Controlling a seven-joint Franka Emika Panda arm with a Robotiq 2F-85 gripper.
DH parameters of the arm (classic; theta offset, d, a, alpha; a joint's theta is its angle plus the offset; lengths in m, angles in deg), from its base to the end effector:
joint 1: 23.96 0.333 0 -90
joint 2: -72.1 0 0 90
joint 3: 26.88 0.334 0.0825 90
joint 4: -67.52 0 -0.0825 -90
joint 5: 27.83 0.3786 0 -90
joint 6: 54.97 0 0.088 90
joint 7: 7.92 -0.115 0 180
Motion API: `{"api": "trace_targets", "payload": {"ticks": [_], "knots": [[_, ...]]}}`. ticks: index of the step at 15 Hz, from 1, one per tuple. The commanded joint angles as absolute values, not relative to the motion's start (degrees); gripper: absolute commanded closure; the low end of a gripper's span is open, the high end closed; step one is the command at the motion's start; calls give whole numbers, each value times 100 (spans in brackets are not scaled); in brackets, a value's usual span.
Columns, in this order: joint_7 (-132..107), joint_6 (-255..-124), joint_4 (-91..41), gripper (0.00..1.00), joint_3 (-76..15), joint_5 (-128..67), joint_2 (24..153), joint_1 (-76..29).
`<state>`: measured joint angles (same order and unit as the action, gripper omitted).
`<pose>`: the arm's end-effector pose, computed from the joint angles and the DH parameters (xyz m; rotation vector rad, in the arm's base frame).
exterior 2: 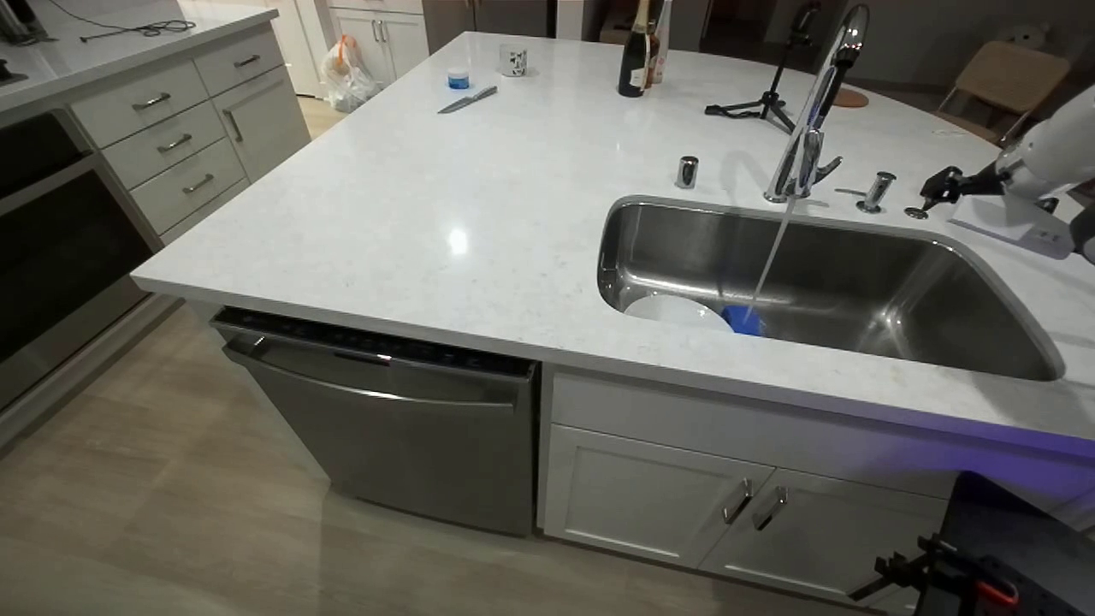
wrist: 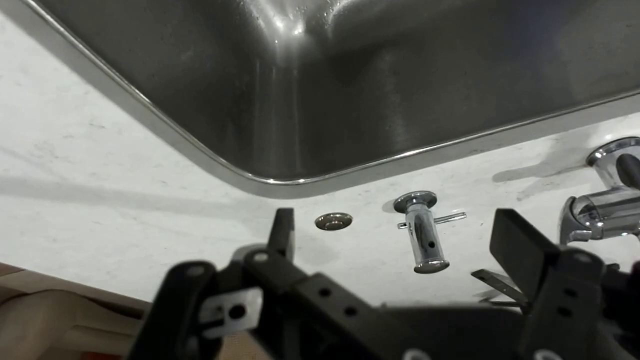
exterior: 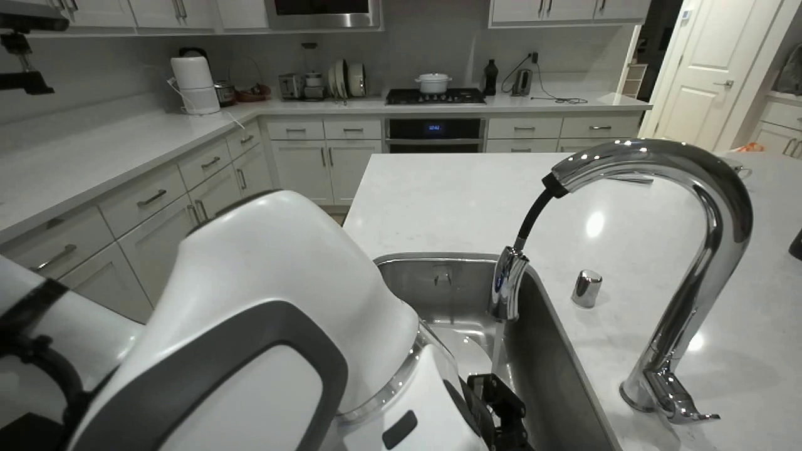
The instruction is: Close the tap
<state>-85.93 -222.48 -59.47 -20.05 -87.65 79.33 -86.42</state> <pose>0.3633 -0.4400 0.3807 2.0472 -1.6772 0.8263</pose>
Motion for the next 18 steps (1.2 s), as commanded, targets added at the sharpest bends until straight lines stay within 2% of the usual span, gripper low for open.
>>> {"api": "trace_targets", "payload": {"ticks": [1,18], "knots": [[-8943,-22159,-5536,0,-2042,-9234,8246,-8506],[-10816,-21233,-3700,0,-2124,-11851,9610,-7945]]}}
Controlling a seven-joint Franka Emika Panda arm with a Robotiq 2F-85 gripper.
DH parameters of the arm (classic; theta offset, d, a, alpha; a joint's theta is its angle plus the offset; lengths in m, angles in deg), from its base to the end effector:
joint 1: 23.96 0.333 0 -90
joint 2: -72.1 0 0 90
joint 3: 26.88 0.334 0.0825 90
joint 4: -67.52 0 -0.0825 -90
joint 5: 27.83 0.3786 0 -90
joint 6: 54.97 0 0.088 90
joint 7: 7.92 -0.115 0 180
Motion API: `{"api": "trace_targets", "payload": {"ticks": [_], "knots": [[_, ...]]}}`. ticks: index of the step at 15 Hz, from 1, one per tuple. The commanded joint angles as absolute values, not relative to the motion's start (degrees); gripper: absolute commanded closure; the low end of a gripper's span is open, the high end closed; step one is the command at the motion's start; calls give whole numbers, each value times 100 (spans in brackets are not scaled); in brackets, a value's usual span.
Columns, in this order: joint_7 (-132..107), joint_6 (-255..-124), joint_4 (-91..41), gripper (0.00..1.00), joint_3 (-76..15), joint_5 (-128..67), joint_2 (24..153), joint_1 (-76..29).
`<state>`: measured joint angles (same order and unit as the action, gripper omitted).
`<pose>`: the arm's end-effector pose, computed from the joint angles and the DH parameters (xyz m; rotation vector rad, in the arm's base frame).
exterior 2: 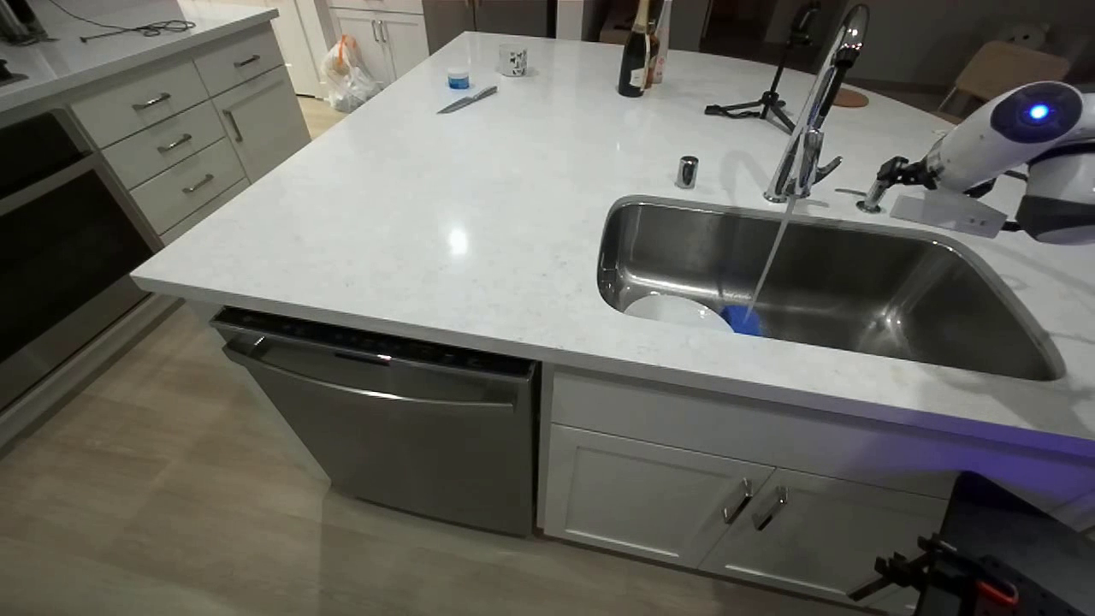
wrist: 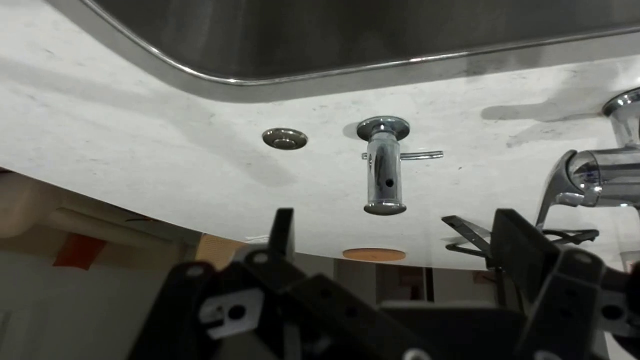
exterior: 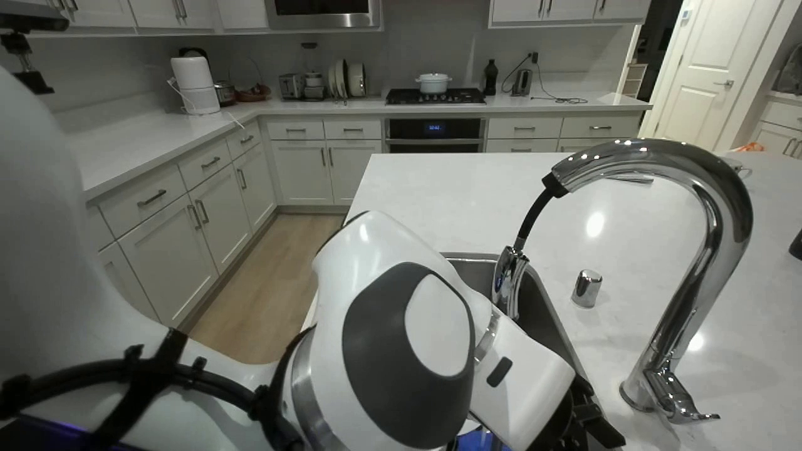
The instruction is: Close the tap
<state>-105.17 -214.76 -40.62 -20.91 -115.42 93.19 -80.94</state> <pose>0.4388 -0.4825 0.3561 1.9538 -1.4110 0.9037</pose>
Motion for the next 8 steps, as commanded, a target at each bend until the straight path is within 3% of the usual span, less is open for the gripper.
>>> {"api": "trace_targets", "payload": {"ticks": [1,8], "knots": [[-10834,-21180,-3587,0,-2124,-11913,9711,-7910],[-11274,-20802,-2884,0,-2140,-12546,10252,-7642]]}}
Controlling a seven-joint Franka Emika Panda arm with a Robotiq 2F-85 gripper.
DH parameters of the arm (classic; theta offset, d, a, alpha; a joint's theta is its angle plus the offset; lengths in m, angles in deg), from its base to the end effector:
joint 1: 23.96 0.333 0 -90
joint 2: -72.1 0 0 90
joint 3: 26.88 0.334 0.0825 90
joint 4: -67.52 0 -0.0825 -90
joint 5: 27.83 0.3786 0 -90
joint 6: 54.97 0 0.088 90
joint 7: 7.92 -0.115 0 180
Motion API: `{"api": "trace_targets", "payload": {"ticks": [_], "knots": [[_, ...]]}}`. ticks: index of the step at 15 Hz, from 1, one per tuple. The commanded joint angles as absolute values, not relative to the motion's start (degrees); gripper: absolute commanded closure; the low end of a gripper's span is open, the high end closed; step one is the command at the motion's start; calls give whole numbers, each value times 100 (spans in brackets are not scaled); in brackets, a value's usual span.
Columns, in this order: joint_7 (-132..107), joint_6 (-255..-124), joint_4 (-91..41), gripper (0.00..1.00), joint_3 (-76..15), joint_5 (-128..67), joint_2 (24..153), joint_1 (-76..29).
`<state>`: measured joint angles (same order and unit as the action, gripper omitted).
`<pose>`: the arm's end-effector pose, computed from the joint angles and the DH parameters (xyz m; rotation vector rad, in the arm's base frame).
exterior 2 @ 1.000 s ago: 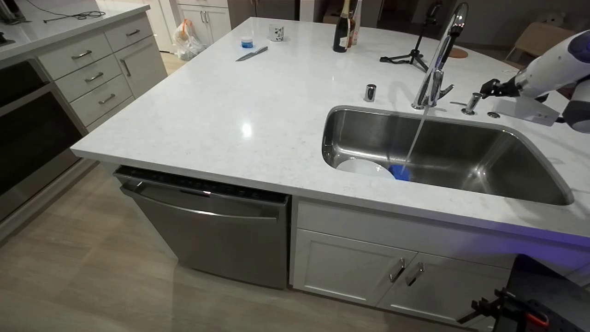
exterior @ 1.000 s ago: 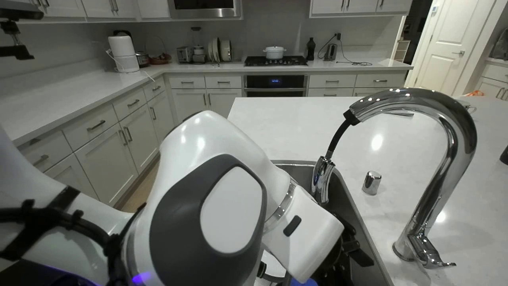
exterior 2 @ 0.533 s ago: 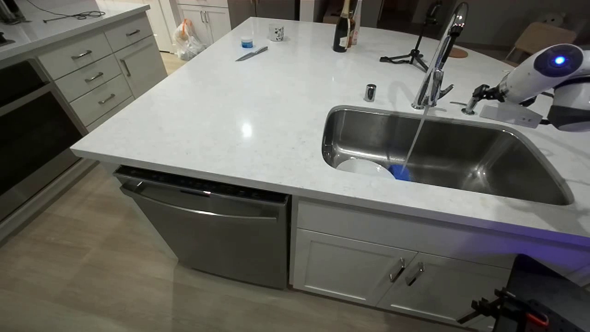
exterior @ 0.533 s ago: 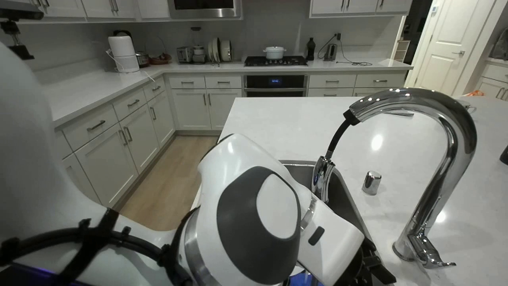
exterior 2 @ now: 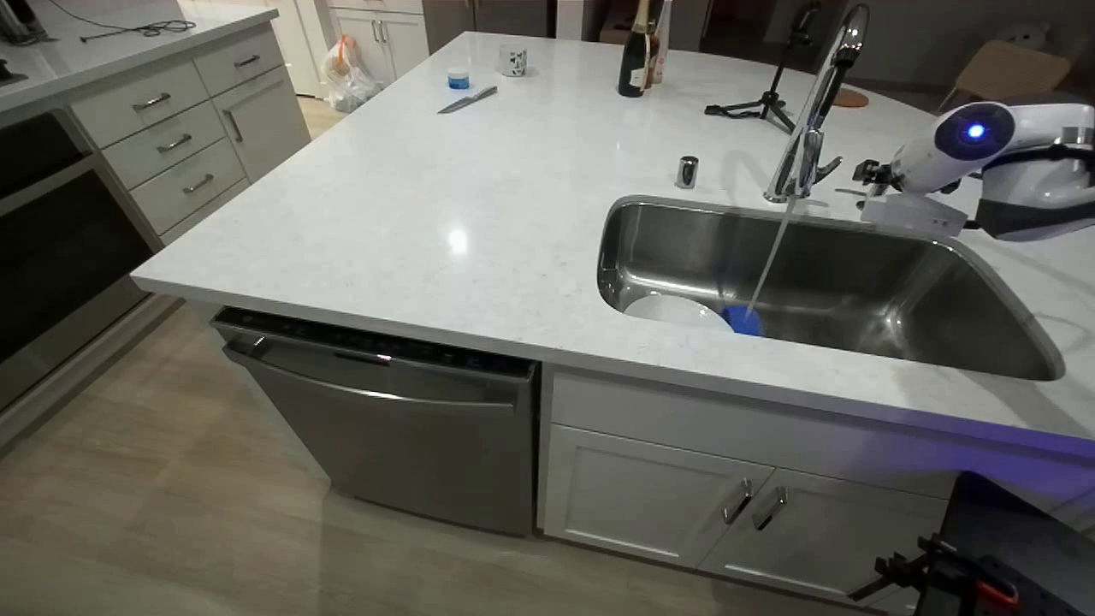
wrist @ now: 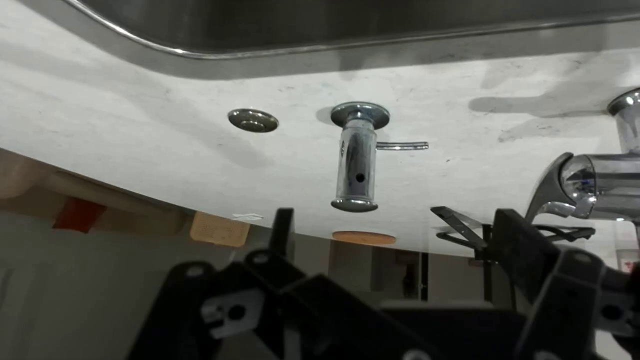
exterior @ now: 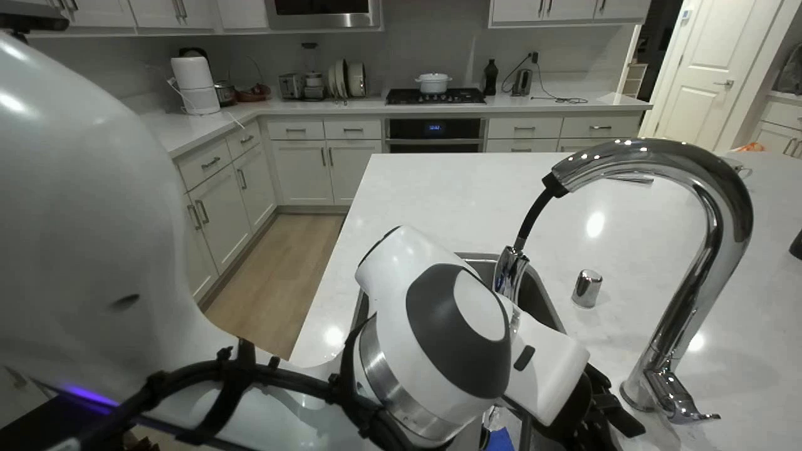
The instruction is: Close the tap
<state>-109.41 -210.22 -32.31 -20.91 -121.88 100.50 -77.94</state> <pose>0.4787 -0.4972 0.3320 1.9079 -1.3299 0.9233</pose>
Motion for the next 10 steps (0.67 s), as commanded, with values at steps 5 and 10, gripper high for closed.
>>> {"api": "trace_targets", "payload": {"ticks": [5,10], "knots": [[-11450,-20629,-2480,0,-2141,-12800,10532,-7623],[-11391,-20589,-2165,0,-2143,-12743,10792,-7660]]}}
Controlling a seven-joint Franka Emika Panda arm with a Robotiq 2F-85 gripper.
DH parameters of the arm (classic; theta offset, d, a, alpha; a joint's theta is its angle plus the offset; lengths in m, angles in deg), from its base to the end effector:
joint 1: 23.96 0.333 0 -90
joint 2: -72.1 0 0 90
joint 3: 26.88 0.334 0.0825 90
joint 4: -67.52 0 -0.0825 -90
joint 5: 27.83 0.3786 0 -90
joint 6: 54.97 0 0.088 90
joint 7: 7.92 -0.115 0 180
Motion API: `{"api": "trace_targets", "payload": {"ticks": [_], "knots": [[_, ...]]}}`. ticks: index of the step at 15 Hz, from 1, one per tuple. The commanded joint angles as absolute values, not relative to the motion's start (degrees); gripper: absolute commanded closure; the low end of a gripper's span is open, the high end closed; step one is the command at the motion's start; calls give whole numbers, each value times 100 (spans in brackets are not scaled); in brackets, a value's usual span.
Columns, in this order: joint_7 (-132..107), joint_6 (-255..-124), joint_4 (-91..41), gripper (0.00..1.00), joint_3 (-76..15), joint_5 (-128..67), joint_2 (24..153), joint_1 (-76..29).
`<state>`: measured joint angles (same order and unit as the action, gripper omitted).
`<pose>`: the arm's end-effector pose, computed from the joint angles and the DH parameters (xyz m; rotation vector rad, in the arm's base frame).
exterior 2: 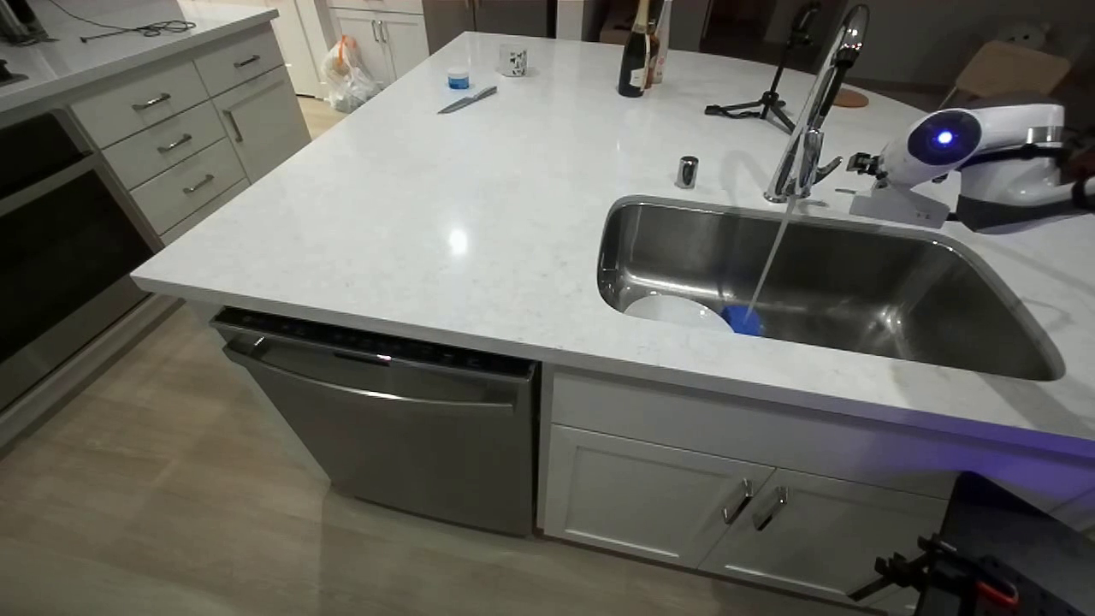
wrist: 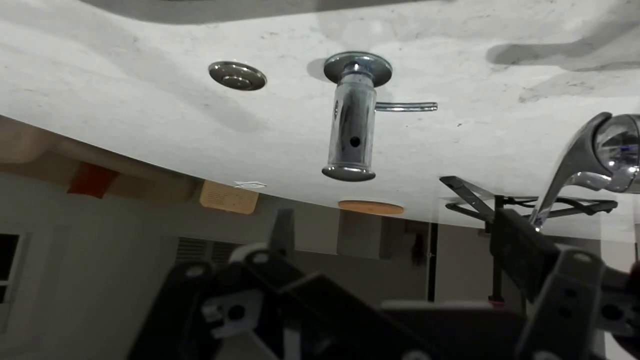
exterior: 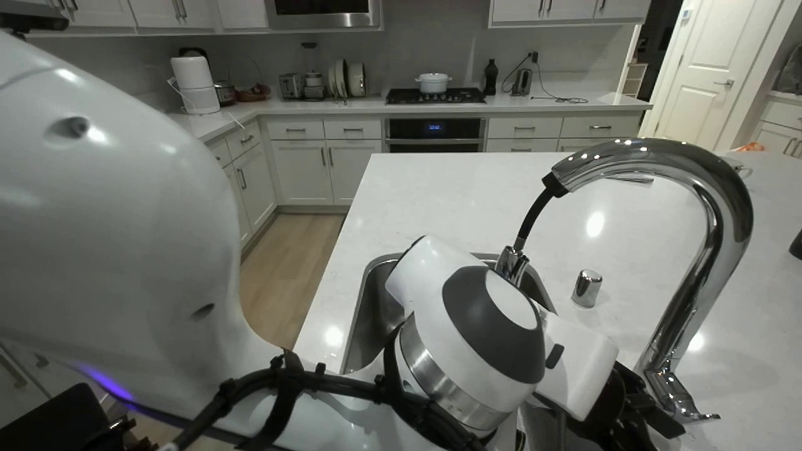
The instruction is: Close the tap
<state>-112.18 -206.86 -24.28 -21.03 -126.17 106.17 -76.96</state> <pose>0.5010 -0.5238 0.3251 1.8264 -1.2905 0.9616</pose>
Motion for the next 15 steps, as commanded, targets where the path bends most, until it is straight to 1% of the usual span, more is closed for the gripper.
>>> {"api": "trace_targets", "payload": {"ticks": [1,9,10,11,13,14,15], "knots": [[-11389,-20585,-2090,0,-2148,-12747,10863,-7659],[-11384,-20579,-1487,0,-2192,-12735,11364,-7648],[-11426,-20596,-1427,25,-2194,-12776,11411,-7636],[-11445,-20625,-1388,26,-2191,-12806,11438,-7629],[-11435,-20718,-1377,42,-2160,-12812,11445,-7625],[-11511,-20826,-1405,51,-2129,-12857,11405,-7622],[-11563,-20920,-1411,58,-2094,-12870,11390,-7622]]}}
